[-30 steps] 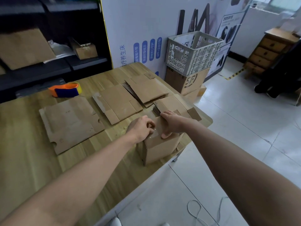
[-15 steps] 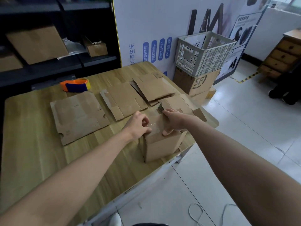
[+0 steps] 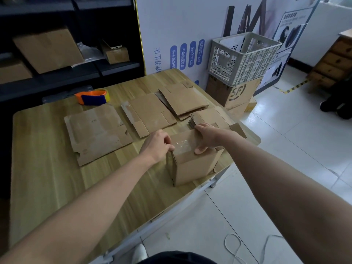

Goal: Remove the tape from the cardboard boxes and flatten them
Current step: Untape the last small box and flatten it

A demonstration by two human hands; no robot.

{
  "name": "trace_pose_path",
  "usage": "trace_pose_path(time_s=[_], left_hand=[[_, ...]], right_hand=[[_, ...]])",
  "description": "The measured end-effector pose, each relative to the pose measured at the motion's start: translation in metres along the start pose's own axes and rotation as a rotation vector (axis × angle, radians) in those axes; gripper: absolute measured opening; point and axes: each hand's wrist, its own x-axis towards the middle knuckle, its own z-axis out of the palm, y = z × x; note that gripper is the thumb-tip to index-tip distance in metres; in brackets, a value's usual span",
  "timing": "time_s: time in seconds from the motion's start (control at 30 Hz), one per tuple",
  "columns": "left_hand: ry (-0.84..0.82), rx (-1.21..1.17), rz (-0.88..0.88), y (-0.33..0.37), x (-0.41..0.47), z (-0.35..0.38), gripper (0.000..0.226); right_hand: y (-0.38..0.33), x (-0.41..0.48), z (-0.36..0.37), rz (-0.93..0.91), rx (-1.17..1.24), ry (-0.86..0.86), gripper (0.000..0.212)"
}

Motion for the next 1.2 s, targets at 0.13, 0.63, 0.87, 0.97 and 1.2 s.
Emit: trace_pose_path(time_s=[0.13, 0.63, 0.87, 0.97, 1.2], left_hand=[[-0.005, 0.045, 0.026, 0.002, 0.000, 0.000, 0.012], [-0.400, 0.033, 0.007, 0.003, 0.004, 0.005, 0.112], [-0.303, -0.255, -0.082, -0.006, 0.023, -0.002, 0.086], [-0.281, -0.704, -0.328, -0.016, 0.038, -0.019, 0.050], [-0.244, -1.073, -0.709, -0.036, 0.043, -0.022, 0.054]], right_hand=[[-0.002, -0.001, 0.000, 0.006, -0.025, -0.002, 0.107], [0.008, -0.008, 0.007, 0.050, -0.100, 0.108, 0.108], [0.018, -0.022, 0.004, 0.038, 0.181, 0.394, 0.090], [0.025, -0.026, -0.007, 0.102, 0.378, 0.516, 0.095], [0.036, -0.027, -0.017, 0.151, 0.586, 0.463, 0.077]])
